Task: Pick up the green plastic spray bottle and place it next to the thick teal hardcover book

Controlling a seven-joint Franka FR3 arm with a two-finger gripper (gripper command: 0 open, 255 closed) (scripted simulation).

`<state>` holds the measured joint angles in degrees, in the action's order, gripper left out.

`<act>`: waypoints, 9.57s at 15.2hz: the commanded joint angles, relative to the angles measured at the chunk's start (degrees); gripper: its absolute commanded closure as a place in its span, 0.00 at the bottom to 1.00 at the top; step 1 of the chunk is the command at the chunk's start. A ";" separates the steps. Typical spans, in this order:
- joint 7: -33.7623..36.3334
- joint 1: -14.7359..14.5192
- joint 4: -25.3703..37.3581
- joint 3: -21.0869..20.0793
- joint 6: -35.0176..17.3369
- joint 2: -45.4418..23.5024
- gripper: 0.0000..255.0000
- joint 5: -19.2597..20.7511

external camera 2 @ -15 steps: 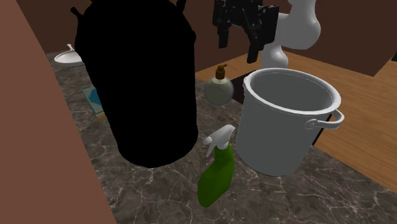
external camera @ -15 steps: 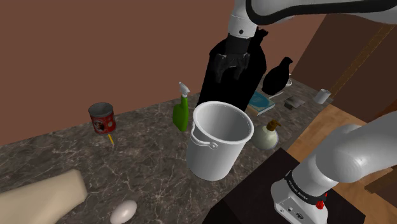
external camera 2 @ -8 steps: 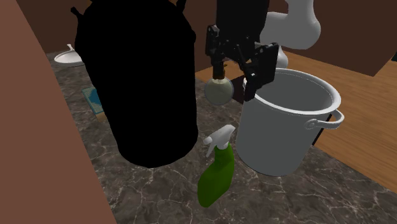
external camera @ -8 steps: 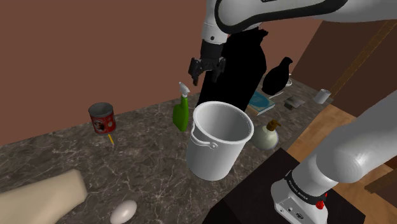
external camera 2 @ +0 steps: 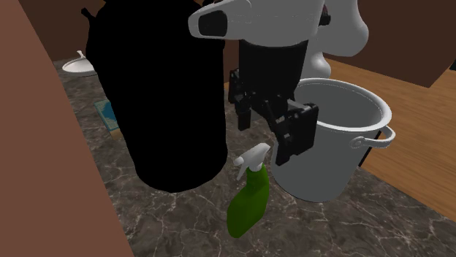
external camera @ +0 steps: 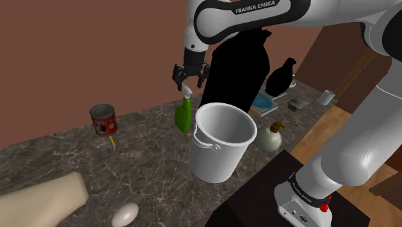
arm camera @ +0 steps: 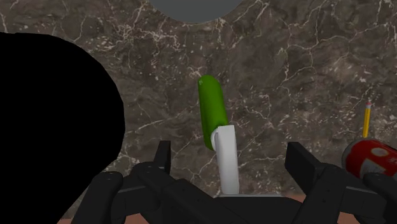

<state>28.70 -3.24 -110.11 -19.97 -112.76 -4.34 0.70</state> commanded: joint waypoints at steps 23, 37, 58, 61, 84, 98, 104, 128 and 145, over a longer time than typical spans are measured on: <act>0.40 -0.14 -2.10 -0.03 -3.37 -1.30 1.00 0.49; -0.16 0.03 5.91 -0.05 6.95 1.16 1.00 -0.46; 0.29 -0.29 23.64 -0.27 23.51 -0.08 1.00 -0.04; 0.49 -0.45 26.93 -0.36 26.09 -0.84 1.00 0.23; 0.22 -1.56 54.50 -0.87 46.41 -8.51 1.00 3.27; -21.57 11.21 26.04 10.57 40.81 15.01 1.00 -2.81; -30.69 14.42 21.10 16.21 40.72 19.72 1.00 -1.78; -68.23 25.90 27.26 41.00 40.81 14.64 1.00 4.14; -81.86 31.66 29.09 49.53 34.66 6.50 1.00 1.65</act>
<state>-53.36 28.52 -79.47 29.67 -77.02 1.58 2.08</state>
